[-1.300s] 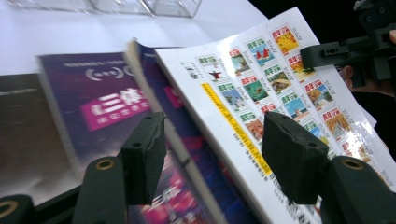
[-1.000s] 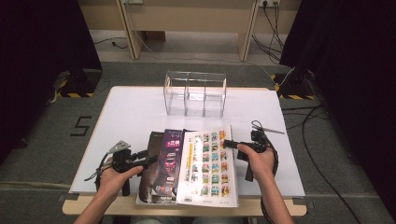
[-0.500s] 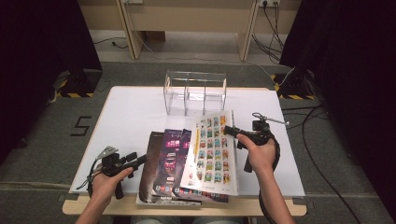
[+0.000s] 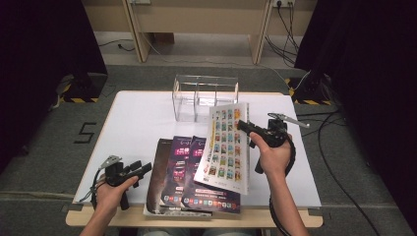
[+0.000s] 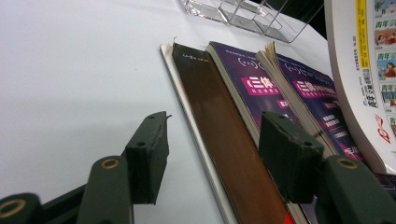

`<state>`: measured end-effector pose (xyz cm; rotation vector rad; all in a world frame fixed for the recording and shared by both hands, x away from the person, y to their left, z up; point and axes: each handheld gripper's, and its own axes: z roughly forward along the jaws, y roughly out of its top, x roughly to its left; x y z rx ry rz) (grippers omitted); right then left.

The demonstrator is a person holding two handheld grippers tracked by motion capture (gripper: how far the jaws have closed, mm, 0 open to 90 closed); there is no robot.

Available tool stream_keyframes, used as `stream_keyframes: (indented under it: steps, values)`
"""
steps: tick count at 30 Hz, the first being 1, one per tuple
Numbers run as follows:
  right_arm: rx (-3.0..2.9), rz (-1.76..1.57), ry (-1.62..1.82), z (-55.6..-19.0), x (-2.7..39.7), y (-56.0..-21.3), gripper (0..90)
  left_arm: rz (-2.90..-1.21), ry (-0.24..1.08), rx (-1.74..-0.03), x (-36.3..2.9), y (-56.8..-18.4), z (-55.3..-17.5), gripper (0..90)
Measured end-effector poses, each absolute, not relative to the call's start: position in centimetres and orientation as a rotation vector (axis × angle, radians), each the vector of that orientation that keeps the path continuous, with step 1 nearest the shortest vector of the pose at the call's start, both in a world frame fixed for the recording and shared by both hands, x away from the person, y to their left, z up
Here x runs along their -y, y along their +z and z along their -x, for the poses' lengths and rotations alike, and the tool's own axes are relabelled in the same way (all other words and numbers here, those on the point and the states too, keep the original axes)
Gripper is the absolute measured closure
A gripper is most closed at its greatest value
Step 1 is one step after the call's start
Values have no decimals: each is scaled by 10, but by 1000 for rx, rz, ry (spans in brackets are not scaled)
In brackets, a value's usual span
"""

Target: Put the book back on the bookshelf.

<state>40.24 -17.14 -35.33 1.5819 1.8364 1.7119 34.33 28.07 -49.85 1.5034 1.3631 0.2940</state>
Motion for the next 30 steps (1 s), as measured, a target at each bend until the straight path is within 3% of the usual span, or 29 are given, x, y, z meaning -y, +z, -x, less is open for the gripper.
stream_keyframes:
  steps: [14,30]
  values:
    - [-1817,-1576,1709,-408,170,-348,741,-1499,289,-1369,-282,-500,-344,423]
    - [-1788,-1504,1662,-427,165,-316,741,-1499,287,-1367,-283,-501,-345,427]
